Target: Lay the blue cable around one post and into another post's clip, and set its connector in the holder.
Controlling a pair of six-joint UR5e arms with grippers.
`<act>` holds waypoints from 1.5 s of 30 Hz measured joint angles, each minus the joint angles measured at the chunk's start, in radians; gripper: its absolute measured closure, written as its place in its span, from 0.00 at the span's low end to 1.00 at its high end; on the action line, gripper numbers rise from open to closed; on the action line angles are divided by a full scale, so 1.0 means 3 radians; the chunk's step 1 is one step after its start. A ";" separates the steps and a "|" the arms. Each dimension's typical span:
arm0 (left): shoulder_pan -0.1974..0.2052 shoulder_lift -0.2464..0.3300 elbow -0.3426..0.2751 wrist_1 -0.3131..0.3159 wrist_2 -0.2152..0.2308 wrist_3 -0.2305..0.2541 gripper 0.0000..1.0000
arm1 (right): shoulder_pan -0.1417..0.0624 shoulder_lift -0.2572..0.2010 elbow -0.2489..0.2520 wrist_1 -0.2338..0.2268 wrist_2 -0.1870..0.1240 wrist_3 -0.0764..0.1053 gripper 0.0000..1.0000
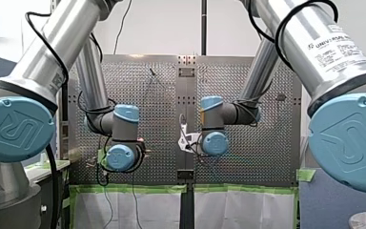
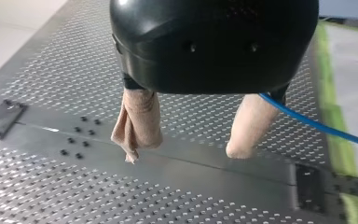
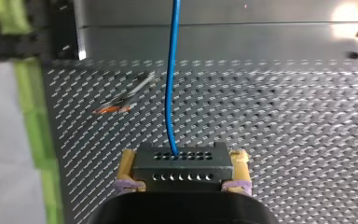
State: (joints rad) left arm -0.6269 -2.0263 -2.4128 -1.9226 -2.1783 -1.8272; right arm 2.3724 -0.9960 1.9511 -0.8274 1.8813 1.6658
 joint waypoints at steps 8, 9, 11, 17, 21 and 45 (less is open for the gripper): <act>0.0046 0.0240 0.0238 -0.0239 -0.0136 -0.0110 0.00 | -0.0029 -0.0234 -0.0231 0.0233 -0.0020 0.0105 0.72; 0.0052 0.0276 0.0275 -0.0276 -0.0150 -0.0136 0.00 | -0.0035 -0.0268 -0.0266 0.0268 -0.0022 0.0107 0.72; 0.0060 0.0329 0.0328 -0.0329 -0.0164 -0.0166 0.00 | -0.0044 -0.0323 -0.0320 0.0322 -0.0024 0.0108 0.72; 0.0095 0.0501 0.0500 -0.0502 -0.0211 -0.0192 0.00 | -0.0089 -0.0489 -0.0487 0.0489 -0.0044 0.0111 0.72; 0.0123 0.0623 0.0622 -0.0623 -0.0232 -0.0198 0.00 | -0.0124 -0.0616 -0.0613 0.0615 -0.0088 0.0110 0.72; 0.0604 0.1390 0.1388 -0.1389 -0.0148 -0.0378 0.00 | -0.0150 -0.1338 -0.1340 0.1342 -0.0262 -0.0171 0.72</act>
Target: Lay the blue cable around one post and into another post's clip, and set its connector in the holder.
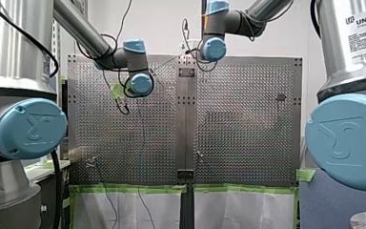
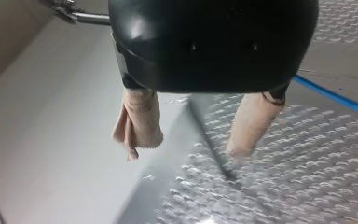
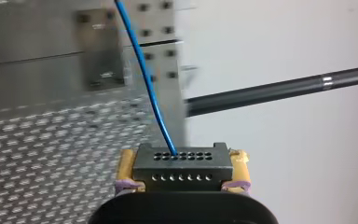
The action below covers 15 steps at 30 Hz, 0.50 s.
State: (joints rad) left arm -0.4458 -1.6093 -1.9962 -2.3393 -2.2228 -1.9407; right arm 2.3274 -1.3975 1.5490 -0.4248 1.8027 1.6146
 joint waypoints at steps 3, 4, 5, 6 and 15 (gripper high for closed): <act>0.0090 0.0090 0.0090 -0.0090 0.0089 -0.0047 0.00 | 0.0015 -0.0013 -0.0089 0.0089 -0.0005 -0.0023 0.72; 0.0116 0.0116 0.0116 -0.0116 0.0115 -0.0059 0.00 | 0.0020 0.0000 -0.0117 0.0118 -0.0009 -0.0028 0.72; 0.0141 0.0141 0.0141 -0.0142 0.0140 -0.0071 0.00 | 0.0025 0.0018 -0.0145 0.0146 -0.0013 -0.0031 0.72; 0.0173 0.0173 0.0174 -0.0175 0.0172 -0.0085 0.00 | 0.0031 0.0046 -0.0183 0.0183 -0.0020 -0.0034 0.72; 0.0410 0.0409 0.0410 -0.0410 0.0409 -0.0189 0.00 | 0.0046 0.0187 -0.0449 0.0450 -0.0039 -0.0034 0.72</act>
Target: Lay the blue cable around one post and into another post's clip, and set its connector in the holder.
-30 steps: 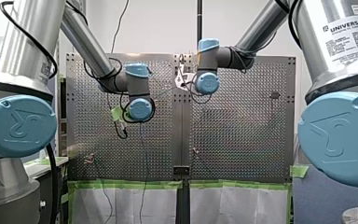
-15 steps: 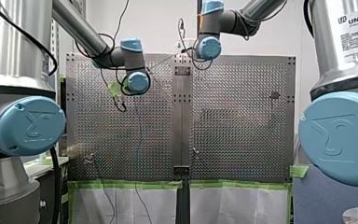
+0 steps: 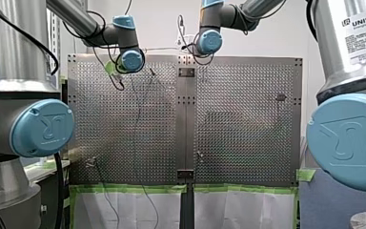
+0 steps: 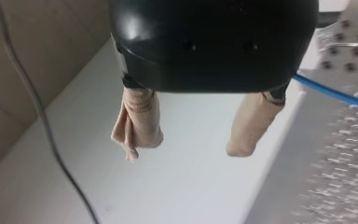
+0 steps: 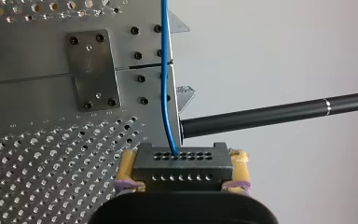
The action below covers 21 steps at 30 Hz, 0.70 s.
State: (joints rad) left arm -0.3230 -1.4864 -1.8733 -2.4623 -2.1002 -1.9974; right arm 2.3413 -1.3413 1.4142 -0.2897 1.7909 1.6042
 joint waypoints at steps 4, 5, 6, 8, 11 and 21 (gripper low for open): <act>0.0110 0.0110 0.0110 -0.0110 0.0110 -0.0001 0.00 | -0.0018 0.0046 -0.0116 0.0116 -0.0007 0.0012 0.72; 0.0136 0.0136 0.0136 -0.0136 0.0136 0.0002 0.00 | -0.0023 0.0058 -0.0141 0.0140 -0.0012 0.0016 0.72; 0.0170 0.0169 0.0171 -0.0172 0.0170 0.0011 0.00 | -0.0030 0.0075 -0.0175 0.0174 -0.0017 0.0022 0.72; 0.0219 0.0198 0.0219 -0.0219 0.0219 0.0034 0.00 | -0.0039 0.0109 -0.0226 0.0225 -0.0024 0.0032 0.72; 0.0309 0.0177 0.0310 -0.0310 0.0309 0.0064 0.00 | -0.0047 0.0186 -0.0314 0.0315 -0.0040 0.0040 0.72; 0.0612 -0.0074 0.0613 -0.0613 0.0612 0.0235 0.00 | -0.0076 0.0448 -0.0617 0.0617 -0.0102 0.0055 0.72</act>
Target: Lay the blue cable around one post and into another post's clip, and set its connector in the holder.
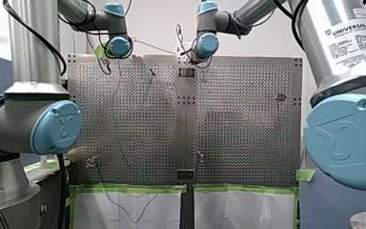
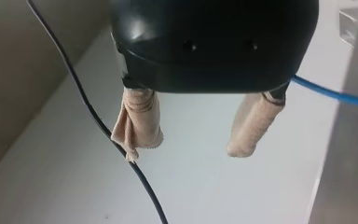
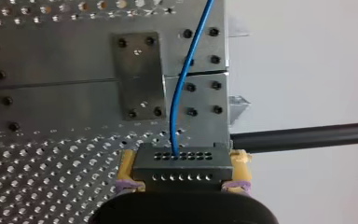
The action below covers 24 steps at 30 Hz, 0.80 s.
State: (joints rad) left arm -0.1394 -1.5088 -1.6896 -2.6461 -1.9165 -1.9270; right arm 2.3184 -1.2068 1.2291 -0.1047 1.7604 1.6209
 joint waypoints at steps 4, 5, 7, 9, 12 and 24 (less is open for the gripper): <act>0.0114 -0.0113 0.0113 -0.0113 0.0113 0.0066 0.00 | -0.0027 0.0040 -0.0113 0.0113 -0.0003 0.0016 0.72; 0.0137 -0.0136 0.0136 -0.0136 0.0136 0.0082 0.00 | -0.0036 0.0044 -0.0138 0.0138 -0.0004 0.0018 0.72; 0.0179 -0.0191 0.0191 -0.0192 0.0191 0.0113 0.00 | -0.0059 0.0051 -0.0203 0.0203 -0.0004 0.0023 0.72; 0.0193 -0.0244 0.0244 -0.0244 0.0245 0.0151 0.00 | -0.0090 0.0060 -0.0266 0.0264 -0.0006 0.0036 0.72; 0.0186 -0.0325 0.0326 -0.0325 0.0326 0.0221 0.00 | -0.0143 0.0076 -0.0353 0.0321 -0.0010 0.0059 0.72; 0.0099 -0.0644 0.0628 -0.0644 0.0573 0.0332 0.00 | -0.0285 0.0119 -0.0674 0.0377 -0.0002 0.0074 0.72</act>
State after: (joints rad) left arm -0.1097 -1.7021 -1.5011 -2.8395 -1.7447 -1.8273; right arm 2.2329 -1.1710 1.0271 0.0085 1.7598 1.6432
